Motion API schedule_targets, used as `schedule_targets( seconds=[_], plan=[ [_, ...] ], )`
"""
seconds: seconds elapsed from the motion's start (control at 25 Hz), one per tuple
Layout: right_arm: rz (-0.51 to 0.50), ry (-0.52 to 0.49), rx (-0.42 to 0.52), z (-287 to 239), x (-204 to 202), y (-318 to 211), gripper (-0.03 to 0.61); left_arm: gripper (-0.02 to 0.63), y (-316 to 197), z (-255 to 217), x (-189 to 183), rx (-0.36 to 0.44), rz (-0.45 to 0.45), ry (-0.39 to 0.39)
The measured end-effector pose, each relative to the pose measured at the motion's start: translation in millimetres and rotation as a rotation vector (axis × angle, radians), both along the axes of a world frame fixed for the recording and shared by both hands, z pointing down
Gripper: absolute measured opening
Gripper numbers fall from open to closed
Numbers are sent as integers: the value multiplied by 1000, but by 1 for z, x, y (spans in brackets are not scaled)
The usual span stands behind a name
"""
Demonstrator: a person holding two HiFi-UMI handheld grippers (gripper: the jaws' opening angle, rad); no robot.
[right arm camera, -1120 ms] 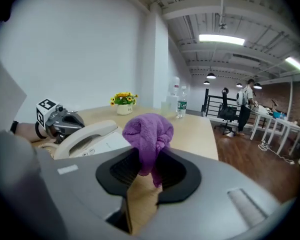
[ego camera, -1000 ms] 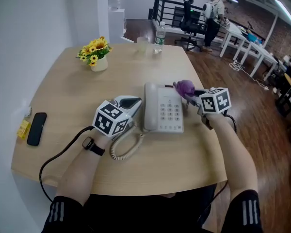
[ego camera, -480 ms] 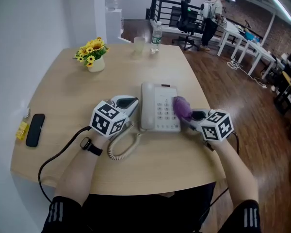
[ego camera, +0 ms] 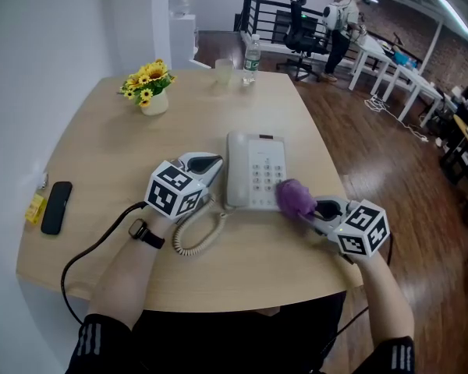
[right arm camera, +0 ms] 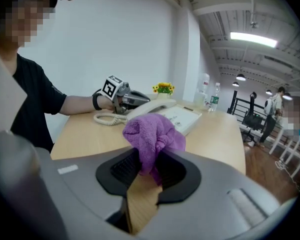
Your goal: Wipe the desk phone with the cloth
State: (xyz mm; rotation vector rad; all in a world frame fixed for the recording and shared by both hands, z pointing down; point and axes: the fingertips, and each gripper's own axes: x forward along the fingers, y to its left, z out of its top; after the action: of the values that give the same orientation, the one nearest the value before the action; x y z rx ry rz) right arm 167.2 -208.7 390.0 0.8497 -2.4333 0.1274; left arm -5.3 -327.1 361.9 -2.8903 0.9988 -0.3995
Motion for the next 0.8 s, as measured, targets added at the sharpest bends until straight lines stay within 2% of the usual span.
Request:
schedule_targets(
  seconds=[0.2, 0.28, 0.36, 0.56, 0.68, 0.8],
  plan=[
    [92, -65, 169, -65, 7, -50, 103, -6, -1, 1, -1, 2, -2, -3],
    [123, -77, 203, -83, 6, -79, 104, -6, -1, 1, 0, 4, -2, -3],
    [151, -74, 201, -87, 2, -110, 104, -6, -2, 2, -1, 2, -2, -2],
    [188, -14, 117, -59, -17, -171, 104, -6, -1, 1, -1, -5, -1, 3],
    [173, 53, 79, -35, -27, -181, 104, -6, 0, 0, 0, -6, 2, 4],
    [131, 95, 79, -28, -37, -169, 103, -6, -1, 0, 1, -8, 3, 4]
  ],
)
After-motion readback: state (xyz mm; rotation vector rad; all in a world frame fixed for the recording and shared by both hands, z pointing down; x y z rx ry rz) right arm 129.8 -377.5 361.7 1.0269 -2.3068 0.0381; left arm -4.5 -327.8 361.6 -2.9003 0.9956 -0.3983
